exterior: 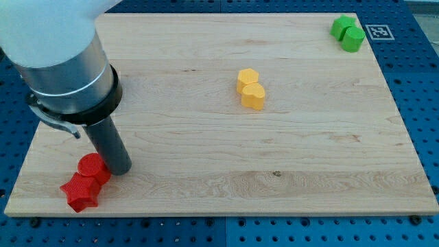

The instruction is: Push blue triangle and blue cube a bit up

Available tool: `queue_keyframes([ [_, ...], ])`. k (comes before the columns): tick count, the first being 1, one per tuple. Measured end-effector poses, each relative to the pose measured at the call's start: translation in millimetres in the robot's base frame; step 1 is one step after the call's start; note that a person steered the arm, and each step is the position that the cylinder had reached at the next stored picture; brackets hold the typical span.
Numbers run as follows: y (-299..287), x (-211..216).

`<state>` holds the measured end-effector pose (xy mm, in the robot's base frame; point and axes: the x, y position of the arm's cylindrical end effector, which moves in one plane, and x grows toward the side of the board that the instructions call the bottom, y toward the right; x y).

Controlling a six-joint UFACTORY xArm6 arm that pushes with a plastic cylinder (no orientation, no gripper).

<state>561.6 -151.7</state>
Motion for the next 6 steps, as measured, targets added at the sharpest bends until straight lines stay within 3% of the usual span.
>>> queue_keyframes([
  [1, 0, -4],
  [3, -20, -60],
  [5, -83, -73],
  [6, -90, -114],
])
